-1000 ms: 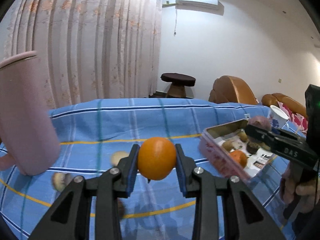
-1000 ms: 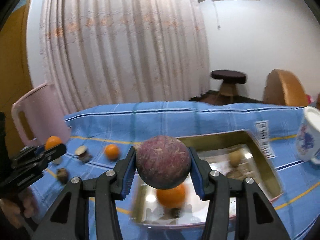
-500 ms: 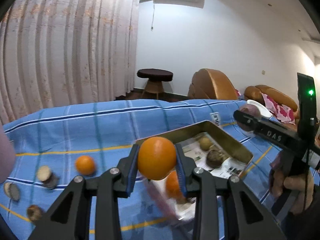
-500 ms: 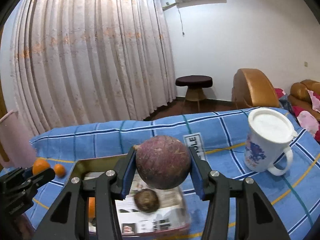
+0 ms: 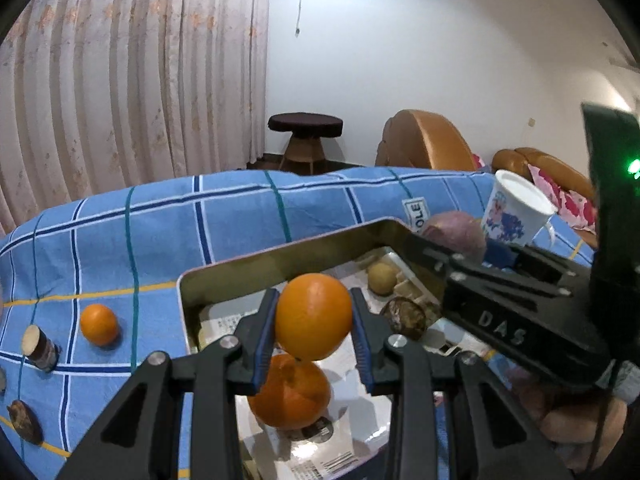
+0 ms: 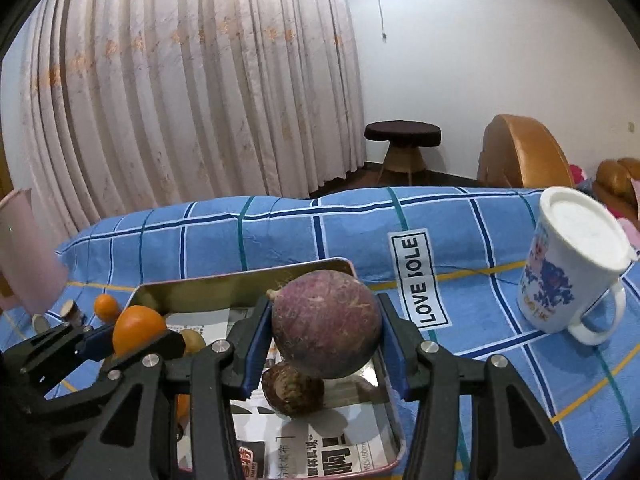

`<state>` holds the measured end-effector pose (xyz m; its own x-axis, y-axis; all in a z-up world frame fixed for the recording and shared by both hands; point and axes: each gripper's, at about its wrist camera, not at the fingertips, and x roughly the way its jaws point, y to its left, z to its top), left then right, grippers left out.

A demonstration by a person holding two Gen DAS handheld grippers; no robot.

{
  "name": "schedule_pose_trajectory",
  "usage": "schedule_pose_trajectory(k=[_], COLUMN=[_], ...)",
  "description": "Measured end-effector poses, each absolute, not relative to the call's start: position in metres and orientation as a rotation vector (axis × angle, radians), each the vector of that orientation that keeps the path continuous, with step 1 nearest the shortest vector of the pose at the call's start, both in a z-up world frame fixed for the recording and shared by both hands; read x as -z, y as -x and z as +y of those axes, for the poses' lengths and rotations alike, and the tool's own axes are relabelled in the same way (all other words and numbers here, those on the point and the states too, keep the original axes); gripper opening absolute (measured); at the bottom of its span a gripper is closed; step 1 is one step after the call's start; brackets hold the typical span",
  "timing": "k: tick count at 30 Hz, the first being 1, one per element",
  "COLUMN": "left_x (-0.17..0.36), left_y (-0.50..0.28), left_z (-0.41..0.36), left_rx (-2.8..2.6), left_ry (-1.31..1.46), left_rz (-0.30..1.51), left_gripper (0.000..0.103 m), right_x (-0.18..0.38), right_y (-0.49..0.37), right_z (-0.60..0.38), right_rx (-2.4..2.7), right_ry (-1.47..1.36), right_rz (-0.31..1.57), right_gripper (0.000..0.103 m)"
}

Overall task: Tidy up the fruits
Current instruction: 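Carry the purple fruit and orange into the tin and open both tools, then lift both tools away from the tin toward the loose fruits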

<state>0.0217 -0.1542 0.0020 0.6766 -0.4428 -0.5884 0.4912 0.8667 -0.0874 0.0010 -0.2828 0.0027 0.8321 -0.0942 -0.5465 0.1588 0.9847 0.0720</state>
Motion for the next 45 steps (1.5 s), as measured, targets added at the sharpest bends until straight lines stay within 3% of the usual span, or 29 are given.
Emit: schedule_pose_trajectory(k=[13, 19, 21, 23, 26, 33, 45], left_x=[0.006, 0.007, 0.007, 0.005, -0.001, -0.016, -0.02], left_y=[-0.028, -0.031, -0.031, -0.03, -0.023, -0.018, -0.016], left_z=[-0.152, -0.153, -0.152, -0.151, -0.145, -0.131, -0.075], left_rx=[0.474, 0.465, 0.458, 0.446, 0.436, 0.42, 0.201], left_ry=[-0.082, -0.083, -0.087, -0.088, -0.066, 0.002, -0.069], left_rz=[0.67, 0.688, 0.685, 0.673, 0.622, 0.6, 0.514], left_gripper=[0.036, 0.038, 0.047, 0.079, 0.103, 0.103, 0.103], right_x=[-0.003, 0.015, 0.013, 0.008, 0.0, -0.01, -0.013], right_y=[-0.002, -0.012, -0.01, -0.005, 0.009, 0.024, 0.035], right_z=[-0.264, -0.278, -0.279, -0.281, -0.289, -0.302, -0.269], right_rx=[0.093, 0.005, -0.021, -0.037, -0.045, 0.031, 0.158], right_ry=[-0.068, -0.229, -0.256, -0.286, -0.338, -0.387, -0.182], right_rz=[0.57, 0.658, 0.641, 0.606, 0.534, 0.439, 0.372], right_gripper=[0.052, 0.053, 0.057, 0.072, 0.073, 0.073, 0.073])
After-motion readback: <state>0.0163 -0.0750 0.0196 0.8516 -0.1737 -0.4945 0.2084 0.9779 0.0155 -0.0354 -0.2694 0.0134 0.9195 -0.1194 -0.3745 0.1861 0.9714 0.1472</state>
